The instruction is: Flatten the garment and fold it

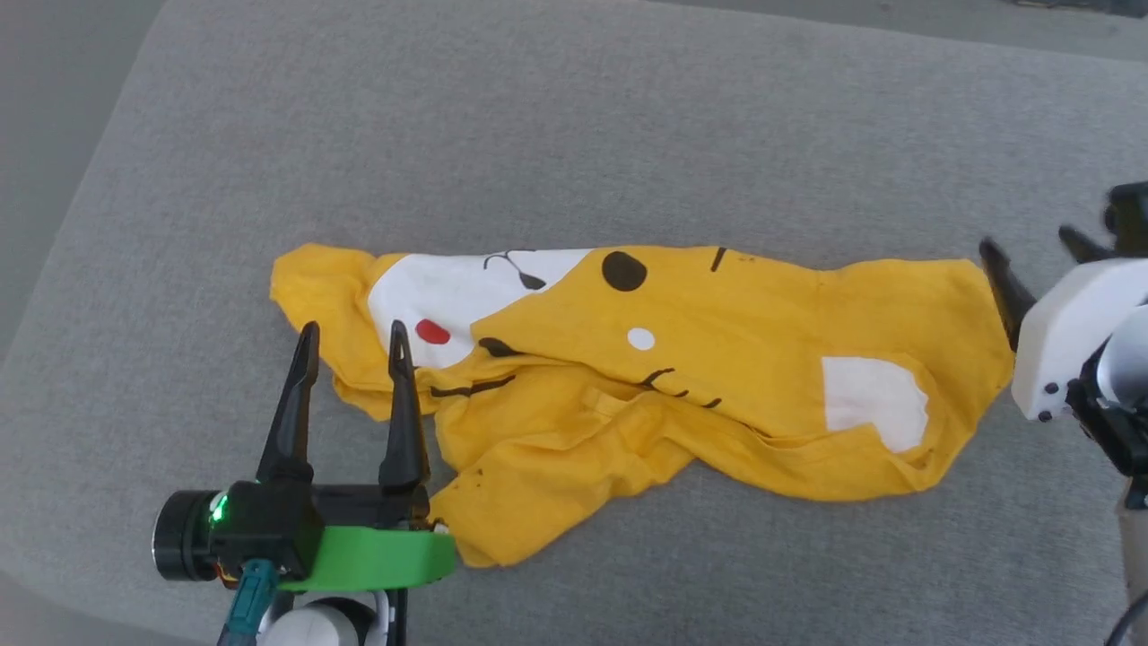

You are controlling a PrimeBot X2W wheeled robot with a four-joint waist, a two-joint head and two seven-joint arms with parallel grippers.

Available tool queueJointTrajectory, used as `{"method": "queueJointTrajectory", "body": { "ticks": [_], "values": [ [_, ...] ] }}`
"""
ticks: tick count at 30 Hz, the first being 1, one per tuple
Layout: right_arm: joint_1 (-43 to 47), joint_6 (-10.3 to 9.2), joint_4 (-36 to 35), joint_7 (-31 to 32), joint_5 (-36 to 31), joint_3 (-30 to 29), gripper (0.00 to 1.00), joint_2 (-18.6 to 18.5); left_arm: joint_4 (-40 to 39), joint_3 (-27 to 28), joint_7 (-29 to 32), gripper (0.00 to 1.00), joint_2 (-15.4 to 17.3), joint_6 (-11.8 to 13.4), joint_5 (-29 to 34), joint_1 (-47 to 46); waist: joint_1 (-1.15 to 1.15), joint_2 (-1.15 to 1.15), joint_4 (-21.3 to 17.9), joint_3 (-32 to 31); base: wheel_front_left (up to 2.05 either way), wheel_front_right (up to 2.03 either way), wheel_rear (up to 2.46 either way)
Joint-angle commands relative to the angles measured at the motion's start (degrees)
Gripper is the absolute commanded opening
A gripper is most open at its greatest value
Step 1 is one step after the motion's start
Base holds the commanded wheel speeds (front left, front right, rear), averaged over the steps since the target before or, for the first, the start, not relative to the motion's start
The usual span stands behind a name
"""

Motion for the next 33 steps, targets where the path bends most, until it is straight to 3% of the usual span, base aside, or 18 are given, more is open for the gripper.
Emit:
{"method": "queueJointTrajectory", "body": {
  "ticks": [1,6,8,9,10,11,16,21,27,30,33],
  "values": [
    [-0.91,-0.08,1.84,2.20,0.75,0.78,1.00,-1.25,0.32,-0.03,-0.27,1.00,-0.29,-0.32,-0.21,-0.89,0.00,0.00,1.09,0.76,0.00,0.00,0.00],
    [-1.33,-0.08,8.53,7.37,2.87,2.98,1.00,-5.40,0.83,-0.15,-0.27,1.00,-0.46,-1.03,-0.27,-1.22,0.00,0.00,2.47,1.18,0.00,0.00,0.00],
    [-0.92,-0.08,11.66,8.94,4.72,3.13,1.00,-5.22,0.99,-0.13,-0.27,1.00,-0.52,-1.21,-0.32,-1.39,0.00,0.00,2.64,1.47,0.00,0.00,0.00],
    [-0.94,-0.08,12.63,9.49,5.18,2.94,0.78,-4.87,1.04,-0.10,-0.27,1.00,-0.53,-1.31,-0.34,-1.45,0.00,0.00,2.59,1.59,0.00,0.00,0.00],
    [-1.08,-0.08,13.10,9.54,5.36,3.02,0.24,-4.71,1.08,-0.05,-0.27,1.00,-0.54,-1.39,-0.33,-1.50,0.00,0.00,2.49,1.68,0.00,0.00,0.00],
    [-1.47,-0.08,13.49,9.04,5.45,2.66,0.00,-4.38,1.09,0.03,-0.27,1.00,-0.56,-1.45,-0.31,-1.60,0.00,0.00,2.28,1.75,0.00,0.00,0.00],
    [-5.01,-0.08,14.16,3.50,4.45,-0.64,0.00,-3.49,1.29,0.64,-0.27,1.00,-0.59,-1.82,-0.08,-1.92,0.00,0.00,0.48,1.13,0.00,0.00,0.00],
    [-5.82,-0.08,14.11,-0.81,3.03,-9.79,0.00,-4.99,1.69,1.12,-0.27,1.00,-0.61,-2.68,0.04,-1.70,0.00,0.00,-1.74,-0.26,0.00,0.00,0.00],
    [2.99,-0.08,12.32,-0.87,2.17,-26.04,0.00,-5.51,2.06,1.14,-0.27,1.00,-0.63,-3.27,0.14,-1.30,0.00,0.00,-3.45,-0.78,0.00,0.00,0.00],
    [10.21,-0.08,11.20,-1.34,1.16,-34.20,0.00,-3.31,2.16,1.05,-0.27,1.00,-0.65,-3.45,0.04,-1.26,0.00,0.00,-3.92,-0.46,0.00,0.00,0.00],
    [15.79,-0.08,10.63,-2.54,0.95,-38.64,0.00,0.15,2.36,1.15,-0.27,1.00,-0.65,-3.60,-0.07,-1.25,0.00,0.00,-4.47,-0.02,0.00,0.00,0.00]
  ]
}}
